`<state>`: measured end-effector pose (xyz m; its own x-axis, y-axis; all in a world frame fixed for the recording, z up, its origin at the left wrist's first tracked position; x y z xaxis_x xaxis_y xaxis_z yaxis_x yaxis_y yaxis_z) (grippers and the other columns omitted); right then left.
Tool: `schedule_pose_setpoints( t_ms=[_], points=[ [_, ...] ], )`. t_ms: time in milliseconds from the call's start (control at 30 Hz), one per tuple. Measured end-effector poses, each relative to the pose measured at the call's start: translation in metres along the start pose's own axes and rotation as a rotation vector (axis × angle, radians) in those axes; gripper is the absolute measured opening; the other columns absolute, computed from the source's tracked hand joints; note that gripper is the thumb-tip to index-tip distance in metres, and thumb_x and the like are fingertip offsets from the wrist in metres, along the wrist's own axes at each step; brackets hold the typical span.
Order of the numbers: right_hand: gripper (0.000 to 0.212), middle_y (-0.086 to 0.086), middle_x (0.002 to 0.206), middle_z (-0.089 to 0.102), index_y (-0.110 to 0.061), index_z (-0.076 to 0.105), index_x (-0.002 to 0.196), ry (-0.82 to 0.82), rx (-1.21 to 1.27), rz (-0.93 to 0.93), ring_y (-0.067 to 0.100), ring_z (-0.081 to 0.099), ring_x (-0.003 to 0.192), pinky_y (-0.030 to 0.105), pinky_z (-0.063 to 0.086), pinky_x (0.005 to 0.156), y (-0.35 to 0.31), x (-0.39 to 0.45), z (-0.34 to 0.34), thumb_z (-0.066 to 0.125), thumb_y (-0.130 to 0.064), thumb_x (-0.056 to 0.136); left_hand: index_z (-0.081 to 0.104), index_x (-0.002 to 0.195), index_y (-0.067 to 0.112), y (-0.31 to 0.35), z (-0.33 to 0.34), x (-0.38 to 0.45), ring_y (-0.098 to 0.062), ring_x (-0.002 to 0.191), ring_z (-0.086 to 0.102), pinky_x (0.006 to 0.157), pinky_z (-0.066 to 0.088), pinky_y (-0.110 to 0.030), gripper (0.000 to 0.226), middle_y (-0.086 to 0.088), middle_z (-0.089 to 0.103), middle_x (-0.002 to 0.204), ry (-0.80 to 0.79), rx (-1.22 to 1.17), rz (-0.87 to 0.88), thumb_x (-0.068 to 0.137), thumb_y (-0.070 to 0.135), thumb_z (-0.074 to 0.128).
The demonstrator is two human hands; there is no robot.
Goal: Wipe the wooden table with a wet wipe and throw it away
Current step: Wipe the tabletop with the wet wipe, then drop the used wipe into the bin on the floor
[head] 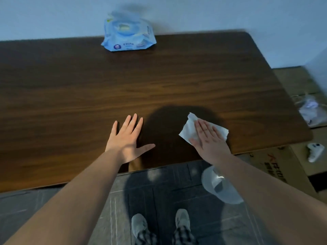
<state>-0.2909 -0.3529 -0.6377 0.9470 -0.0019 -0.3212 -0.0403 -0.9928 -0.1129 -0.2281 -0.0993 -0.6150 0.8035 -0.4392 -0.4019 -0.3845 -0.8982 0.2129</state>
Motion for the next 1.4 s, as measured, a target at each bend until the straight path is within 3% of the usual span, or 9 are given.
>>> schedule_pose_setpoints(
  t_ms=[200,433,667,833,1000,1133,1200,1333,1400],
  points=[
    [0.074,0.0,0.158,-0.015,-0.018,-0.014,0.147,0.009,0.058,0.229,0.008,-0.018,0.141,0.032,-0.012,0.115,0.126,-0.026,0.0,-0.004,-0.06,0.087,-0.011,0.149,0.032,0.121,0.008,0.059,-0.014,0.144,-0.021,0.115,-0.013,-0.048,0.095,0.003,-0.019,0.159,0.003,0.052,0.192,0.076,0.084,0.021],
    [0.07,-0.001,0.159,-0.012,-0.019,-0.011,0.148,0.058,0.082,0.36,0.011,-0.014,0.143,0.032,-0.01,0.115,0.217,-0.04,-0.004,0.003,-0.059,0.092,-0.008,0.151,0.032,0.24,0.014,0.111,-0.013,0.144,-0.02,0.116,-0.011,-0.049,0.09,0.003,-0.019,0.159,-0.001,0.097,0.345,0.08,0.08,0.019],
    [0.064,0.0,0.16,-0.005,-0.018,-0.004,0.15,0.125,0.153,0.465,0.012,-0.008,0.145,0.033,-0.007,0.117,0.287,-0.051,-0.009,0.008,-0.052,0.097,-0.006,0.151,0.03,0.329,0.021,0.149,-0.016,0.145,-0.016,0.116,-0.009,-0.048,0.085,0.003,-0.013,0.16,0.022,0.141,0.43,0.084,0.076,0.019],
    [0.051,0.002,0.158,0.011,-0.014,0.011,0.149,0.306,0.21,0.466,0.013,0.004,0.145,0.028,-0.002,0.116,0.315,-0.084,-0.012,0.019,-0.034,0.102,-0.007,0.15,0.029,0.381,0.03,0.166,-0.016,0.146,-0.014,0.117,-0.008,-0.049,0.082,0.003,-0.011,0.161,0.031,0.178,0.488,0.085,0.075,0.015],
    [0.049,-0.004,0.153,0.003,-0.013,0.009,0.147,0.425,0.291,0.491,0.006,-0.002,0.141,0.022,-0.003,0.114,0.329,-0.122,0.012,0.024,-0.026,0.103,-0.01,0.149,0.029,0.429,0.039,0.177,-0.015,0.145,-0.016,0.117,-0.009,-0.05,0.08,0.002,-0.015,0.16,0.018,0.215,0.558,0.087,0.073,0.012],
    [0.05,0.012,0.153,0.027,-0.002,0.029,0.144,0.266,0.373,0.62,0.023,0.021,0.143,0.036,0.013,0.117,0.349,-0.157,0.073,0.023,-0.029,0.102,-0.01,0.15,0.028,0.462,0.051,0.176,-0.016,0.145,-0.018,0.117,-0.007,-0.051,0.08,0.002,-0.017,0.159,0.017,0.247,0.641,0.087,0.072,0.01],
    [0.06,0.014,0.148,0.037,-0.001,0.037,0.141,0.191,0.301,0.611,0.026,0.027,0.141,0.038,0.017,0.114,0.349,-0.165,0.099,0.014,-0.039,0.101,-0.009,0.15,0.028,0.471,0.057,0.175,-0.016,0.145,-0.018,0.117,-0.007,-0.051,0.079,0.002,-0.017,0.159,0.014,0.259,0.665,0.086,0.072,0.008],
    [0.055,0.001,0.159,0.01,-0.012,0.013,0.15,-0.073,0.274,0.576,0.014,0.001,0.146,0.032,0.002,0.117,0.339,-0.16,0.151,0.011,-0.038,0.101,-0.007,0.15,0.032,0.474,0.063,0.177,-0.013,0.145,-0.016,0.117,-0.007,-0.051,0.078,0.005,-0.013,0.16,0.049,0.268,0.662,0.084,0.074,0.004],
    [0.054,0.0,0.159,0.006,-0.013,0.01,0.151,-0.153,0.263,0.549,0.013,-0.003,0.146,0.032,-0.001,0.117,0.333,-0.152,0.171,0.011,-0.037,0.102,-0.006,0.149,0.034,0.474,0.064,0.177,-0.012,0.145,-0.014,0.117,-0.005,-0.05,0.078,0.007,-0.011,0.16,0.066,0.258,0.652,0.084,0.075,0.005]
  ],
)
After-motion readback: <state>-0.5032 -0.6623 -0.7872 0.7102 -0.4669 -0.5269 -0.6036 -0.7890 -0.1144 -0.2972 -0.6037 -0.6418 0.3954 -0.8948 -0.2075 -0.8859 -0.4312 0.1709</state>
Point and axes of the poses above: each hand's wrist, its own x-axis towards the middle knuckle, its own z-axis out of the palm, y = z × x, the point moved 7 cm from there along x, towards the middle knuckle
